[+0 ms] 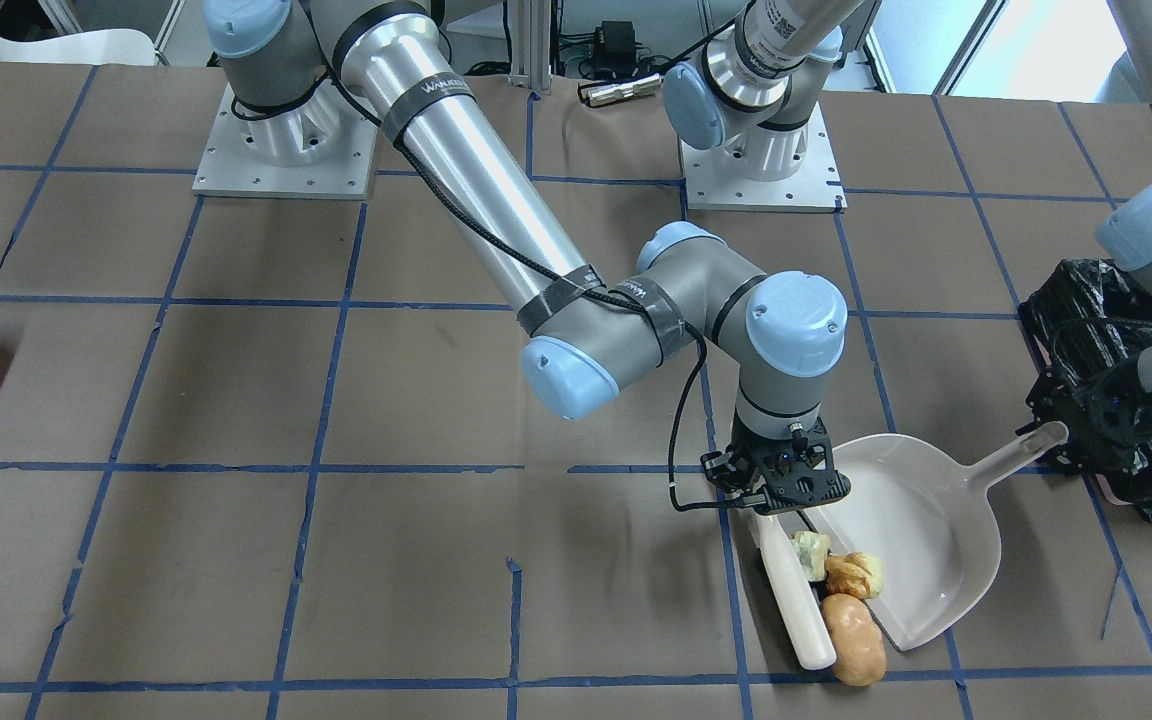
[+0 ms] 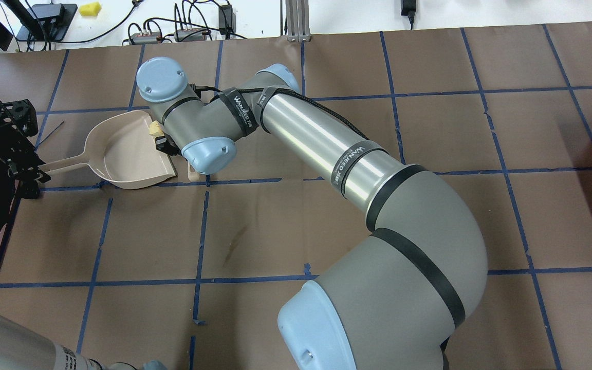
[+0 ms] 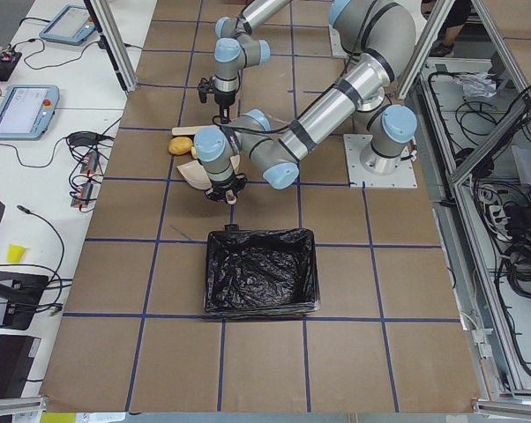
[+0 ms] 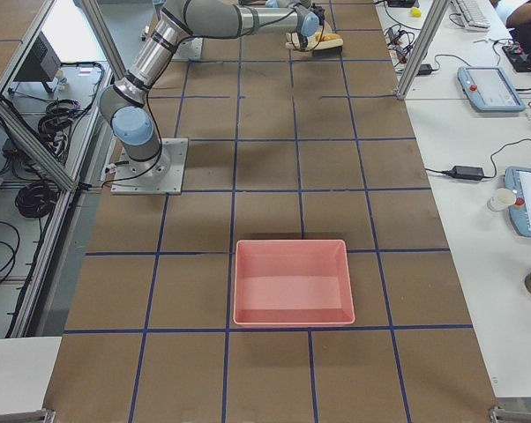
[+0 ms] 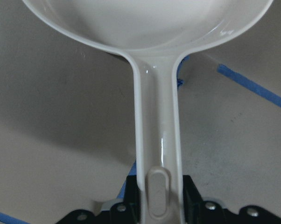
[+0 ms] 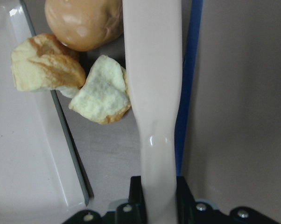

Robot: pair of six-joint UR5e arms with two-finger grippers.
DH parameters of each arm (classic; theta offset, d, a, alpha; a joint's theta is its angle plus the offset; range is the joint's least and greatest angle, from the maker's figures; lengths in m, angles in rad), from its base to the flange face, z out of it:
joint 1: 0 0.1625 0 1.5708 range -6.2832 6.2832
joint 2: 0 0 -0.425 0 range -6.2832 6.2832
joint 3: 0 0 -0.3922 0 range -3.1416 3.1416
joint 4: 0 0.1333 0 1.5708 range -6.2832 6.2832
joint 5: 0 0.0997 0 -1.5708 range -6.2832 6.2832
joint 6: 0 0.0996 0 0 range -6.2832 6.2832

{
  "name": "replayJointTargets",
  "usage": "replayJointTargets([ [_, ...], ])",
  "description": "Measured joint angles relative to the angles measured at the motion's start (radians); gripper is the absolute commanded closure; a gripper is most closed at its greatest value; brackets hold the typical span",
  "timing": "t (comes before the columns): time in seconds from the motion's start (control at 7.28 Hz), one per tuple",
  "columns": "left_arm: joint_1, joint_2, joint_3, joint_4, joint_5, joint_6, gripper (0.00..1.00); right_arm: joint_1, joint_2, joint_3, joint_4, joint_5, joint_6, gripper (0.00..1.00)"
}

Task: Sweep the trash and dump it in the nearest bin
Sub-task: 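Sweep the trash chunks into the dustpan with the right gripper's brush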

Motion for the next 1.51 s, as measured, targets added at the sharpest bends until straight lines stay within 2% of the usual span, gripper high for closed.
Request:
replayJointTargets([
  [0.96, 0.000, -0.003, 0.001, 0.002, -0.002, -0.005, 0.93, 0.177, 0.000, -0.074, -0.001, -0.001, 0.127, 0.89],
  [1.51, 0.000, -0.005, 0.000, -0.001, -0.010, -0.012, 0.93, 0.130, -0.021, -0.066, 0.016, -0.001, 0.083, 0.89],
])
